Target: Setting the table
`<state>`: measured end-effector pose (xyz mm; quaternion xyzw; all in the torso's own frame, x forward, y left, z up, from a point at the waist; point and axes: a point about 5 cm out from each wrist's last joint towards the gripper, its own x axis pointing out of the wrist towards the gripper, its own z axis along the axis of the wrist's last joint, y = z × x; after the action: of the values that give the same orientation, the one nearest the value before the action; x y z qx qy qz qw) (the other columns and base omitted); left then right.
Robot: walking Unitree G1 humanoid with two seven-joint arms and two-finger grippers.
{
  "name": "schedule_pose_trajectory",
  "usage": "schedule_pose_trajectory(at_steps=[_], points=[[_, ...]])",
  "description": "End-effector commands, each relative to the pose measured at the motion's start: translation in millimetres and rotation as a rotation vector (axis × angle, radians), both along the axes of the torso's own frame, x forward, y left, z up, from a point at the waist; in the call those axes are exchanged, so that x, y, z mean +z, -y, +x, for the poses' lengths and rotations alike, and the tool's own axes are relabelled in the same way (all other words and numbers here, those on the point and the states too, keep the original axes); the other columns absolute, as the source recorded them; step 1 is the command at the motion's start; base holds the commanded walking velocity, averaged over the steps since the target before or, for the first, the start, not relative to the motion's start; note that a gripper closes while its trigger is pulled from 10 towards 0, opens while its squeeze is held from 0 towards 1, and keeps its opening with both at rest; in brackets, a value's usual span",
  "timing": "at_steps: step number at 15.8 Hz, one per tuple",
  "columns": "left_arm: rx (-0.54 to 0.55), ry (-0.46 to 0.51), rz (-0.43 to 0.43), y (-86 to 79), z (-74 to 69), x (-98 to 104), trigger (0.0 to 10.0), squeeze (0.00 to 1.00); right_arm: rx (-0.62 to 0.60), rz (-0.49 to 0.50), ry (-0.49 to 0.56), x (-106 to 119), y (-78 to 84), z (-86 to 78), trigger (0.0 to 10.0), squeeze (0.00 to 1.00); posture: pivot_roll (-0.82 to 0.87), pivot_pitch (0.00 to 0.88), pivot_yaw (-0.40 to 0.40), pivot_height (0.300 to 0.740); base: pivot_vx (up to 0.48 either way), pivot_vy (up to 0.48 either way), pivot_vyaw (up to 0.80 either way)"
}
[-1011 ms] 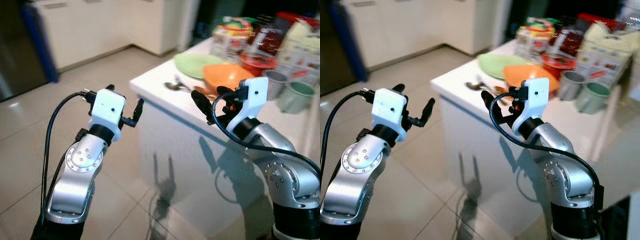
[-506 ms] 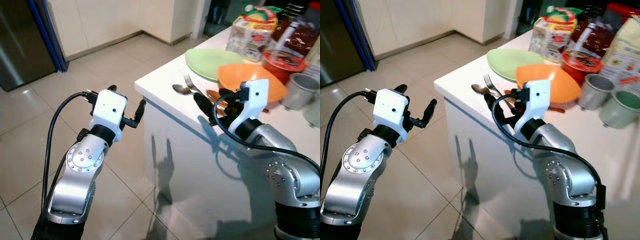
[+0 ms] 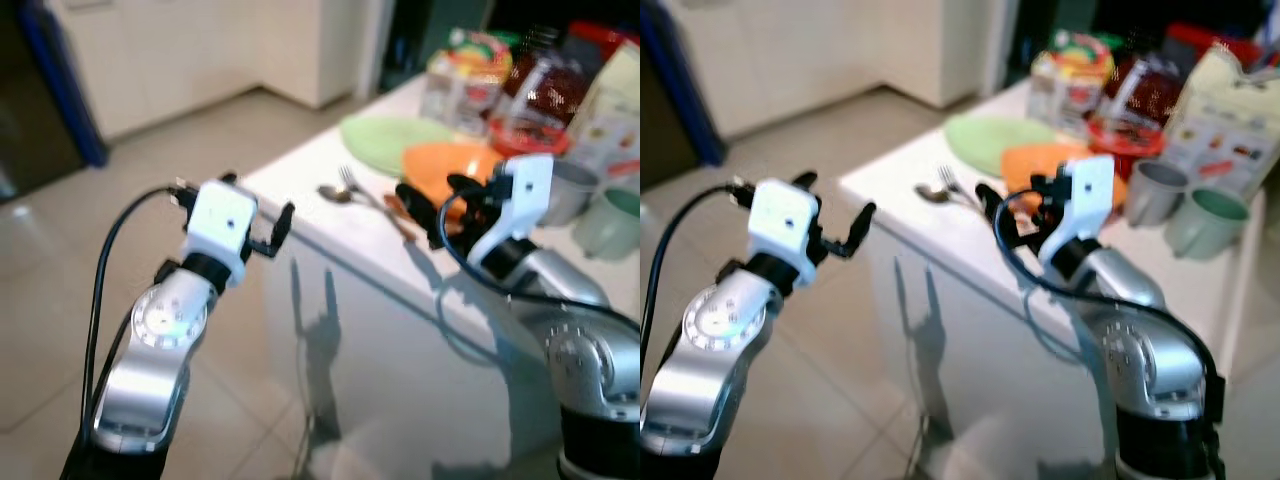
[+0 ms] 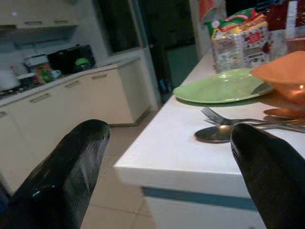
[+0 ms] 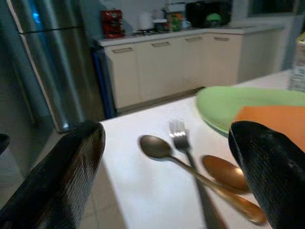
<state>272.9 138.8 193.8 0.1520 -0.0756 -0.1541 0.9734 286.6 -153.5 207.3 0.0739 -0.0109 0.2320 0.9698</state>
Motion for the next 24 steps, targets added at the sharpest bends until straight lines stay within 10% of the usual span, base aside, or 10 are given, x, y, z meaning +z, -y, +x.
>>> schedule_pose_trajectory(at_steps=[1, 7, 8, 9, 16, 18, 24], points=[[-0.016, -0.008, 0.002, 2.0, -1.4, 0.0, 10.0, 0.0, 0.01, 0.005, 0.009, 3.8, 0.9, -1.2, 10.0, 0.0, 0.03, 0.0, -0.043, 0.74, 0.0, 0.0, 0.0], [-0.092, -0.055, 0.04, 4.7, -7.5, -5.9, 10.0, 0.0, 0.138, -0.035, 0.043, 13.8, -6.2, 4.9, 10.0, 0.0, 0.02, 0.0, -0.055, 0.74, 0.0, 0.0, 0.0], [-0.137, -0.075, 0.051, 6.3, -10.7, -8.0, 10.0, 0.0, 0.238, -0.087, 0.034, 14.8, -11.9, 12.1, 10.0, 0.97, 0.02, 0.0, -0.055, 0.74, 0.0, 0.0, 0.0], [-0.16, -0.084, 0.058, 7.6, -12.7, -9.3, 10.0, 0.0, 0.275, -0.128, 0.027, 13.1, -13.7, 16.1, 10.0, 1.0, 0.02, 0.0, -0.062, 0.74, 0.0, 0.0, 0.0], [-0.273, -0.135, 0.097, 14.7, -29.7, -16.0, 10.0, 0.0, 0.407, -0.368, 0.022, 8.4, -13.8, 71.4, 10.0, 1.0, 0.01, 0.0, -0.092, 0.74, 0.0, 0.0, 0.0], [-0.281, -0.132, 0.107, 14.0, -27.1, -12.7, 10.0, 0.0, 0.439, -0.395, -0.017, 0.0, -20.3, 86.0, 10.0, 0.0, 0.02, 0.0, -0.092, 0.74, 0.0, 0.0, 0.0], [-0.299, -0.122, 0.103, 14.9, -28.1, -6.9, 10.0, 0.0, 0.433, -0.408, -0.111, -20.3, -21.3, 101.0, 10.0, 0.0, 0.02, 0.0, -0.09, 0.74, 0.0, 0.0, 0.0]])
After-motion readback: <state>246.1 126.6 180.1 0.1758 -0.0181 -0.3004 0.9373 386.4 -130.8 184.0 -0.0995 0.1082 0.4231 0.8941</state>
